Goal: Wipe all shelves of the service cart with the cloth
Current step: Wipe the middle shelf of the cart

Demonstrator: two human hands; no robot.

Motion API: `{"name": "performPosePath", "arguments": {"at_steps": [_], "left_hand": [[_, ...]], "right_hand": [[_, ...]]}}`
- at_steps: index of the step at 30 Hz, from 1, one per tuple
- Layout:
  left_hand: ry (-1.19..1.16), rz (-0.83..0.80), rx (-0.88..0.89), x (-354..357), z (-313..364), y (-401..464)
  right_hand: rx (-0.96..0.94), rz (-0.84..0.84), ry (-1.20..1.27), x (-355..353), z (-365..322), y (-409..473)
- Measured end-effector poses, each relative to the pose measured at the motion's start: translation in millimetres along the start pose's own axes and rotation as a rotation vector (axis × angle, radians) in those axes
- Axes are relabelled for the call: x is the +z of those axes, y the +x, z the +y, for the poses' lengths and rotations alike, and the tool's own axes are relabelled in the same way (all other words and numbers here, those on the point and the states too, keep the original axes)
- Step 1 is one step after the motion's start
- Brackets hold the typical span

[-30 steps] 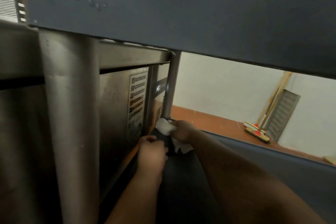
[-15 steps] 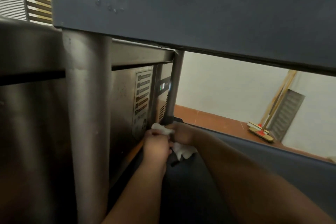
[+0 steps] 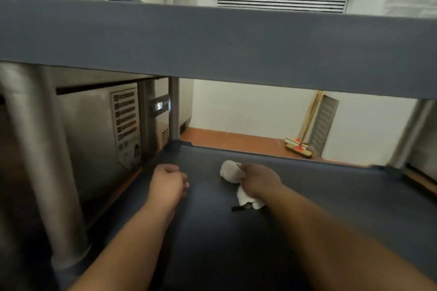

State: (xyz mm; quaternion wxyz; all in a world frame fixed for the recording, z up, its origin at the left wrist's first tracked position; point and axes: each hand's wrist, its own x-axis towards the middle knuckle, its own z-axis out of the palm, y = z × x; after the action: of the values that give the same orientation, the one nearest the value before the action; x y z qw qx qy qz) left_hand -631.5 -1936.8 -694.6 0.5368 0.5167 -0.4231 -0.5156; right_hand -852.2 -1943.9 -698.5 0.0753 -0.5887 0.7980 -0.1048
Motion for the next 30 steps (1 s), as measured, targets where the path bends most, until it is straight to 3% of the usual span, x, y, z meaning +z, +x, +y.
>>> {"name": "performPosePath", "arguments": {"at_steps": [5,10,13,17,20,25,30], "left_hand": [[0.03,-0.148,-0.032,77,-13,-45],[0.028,-0.4,-0.04,173,-17,-96],[0.058,-0.513,-0.014,222,-22,-121],[0.101,-0.585,-0.038,252,-34,-141],[0.105,-0.556,-0.064,243,-30,-145],[0.064,-0.493,-0.04,180,-9,-131],[0.058,-0.383,-0.002,101,2,-104]], "right_hand": [[0.262,0.018,-0.012,-41,127,-47],[0.551,-0.023,0.043,-91,245,-101],[0.681,0.053,0.156,-112,300,-127],[0.806,0.178,0.105,-124,352,-156],[0.844,0.091,0.02,-125,360,-164],[0.825,0.078,0.173,-118,335,-150],[0.655,0.054,0.225,-89,226,-130]]}}
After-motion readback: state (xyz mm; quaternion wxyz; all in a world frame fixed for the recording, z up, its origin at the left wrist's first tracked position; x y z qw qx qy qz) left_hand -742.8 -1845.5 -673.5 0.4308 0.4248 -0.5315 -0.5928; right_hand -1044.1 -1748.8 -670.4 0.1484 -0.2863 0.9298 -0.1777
